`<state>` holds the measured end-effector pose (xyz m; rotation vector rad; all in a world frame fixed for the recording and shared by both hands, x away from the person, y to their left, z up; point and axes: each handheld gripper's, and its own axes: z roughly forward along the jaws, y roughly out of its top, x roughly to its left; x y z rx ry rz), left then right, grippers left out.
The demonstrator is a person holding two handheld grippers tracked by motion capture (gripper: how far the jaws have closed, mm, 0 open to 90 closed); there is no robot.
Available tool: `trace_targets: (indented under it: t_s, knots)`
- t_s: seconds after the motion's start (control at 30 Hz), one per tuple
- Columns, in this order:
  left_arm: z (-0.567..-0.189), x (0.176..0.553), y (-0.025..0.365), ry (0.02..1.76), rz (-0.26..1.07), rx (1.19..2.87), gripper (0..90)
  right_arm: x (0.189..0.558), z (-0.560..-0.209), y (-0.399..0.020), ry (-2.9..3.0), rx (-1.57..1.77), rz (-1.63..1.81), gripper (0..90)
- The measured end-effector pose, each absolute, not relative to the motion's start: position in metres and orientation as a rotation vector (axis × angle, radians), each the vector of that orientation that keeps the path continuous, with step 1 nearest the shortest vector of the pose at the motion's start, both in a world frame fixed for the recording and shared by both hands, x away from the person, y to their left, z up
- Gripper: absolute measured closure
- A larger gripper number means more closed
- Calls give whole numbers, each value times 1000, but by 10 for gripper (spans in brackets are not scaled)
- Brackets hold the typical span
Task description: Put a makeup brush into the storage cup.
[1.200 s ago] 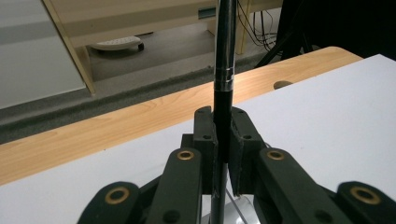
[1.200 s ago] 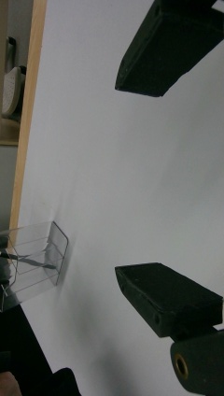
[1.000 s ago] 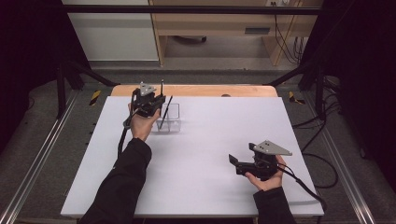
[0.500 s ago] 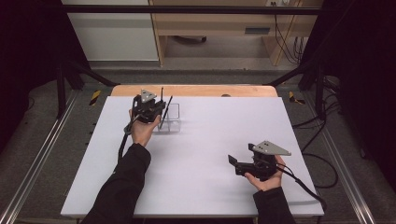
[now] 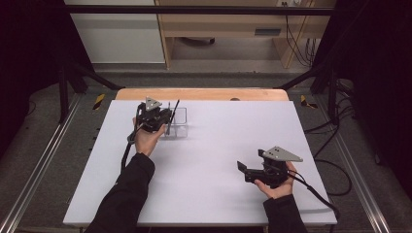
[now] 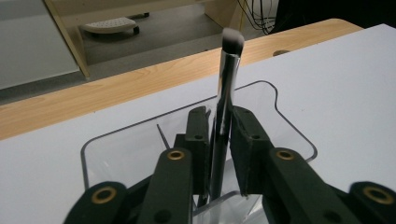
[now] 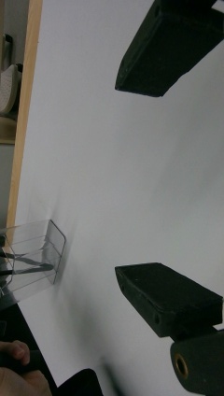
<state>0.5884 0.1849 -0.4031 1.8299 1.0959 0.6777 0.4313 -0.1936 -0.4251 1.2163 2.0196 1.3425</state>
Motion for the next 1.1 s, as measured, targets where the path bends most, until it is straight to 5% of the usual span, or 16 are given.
trace_targets:
  t_s: [0.63,1.1]
  knots:
    - [-389,548,196,1032,633,1853,200,431,-422,-196,2003,1221,1354,101]
    - [-389,500,210,961,589,1833,87,430,-418,-200,1993,1220,1363,83]
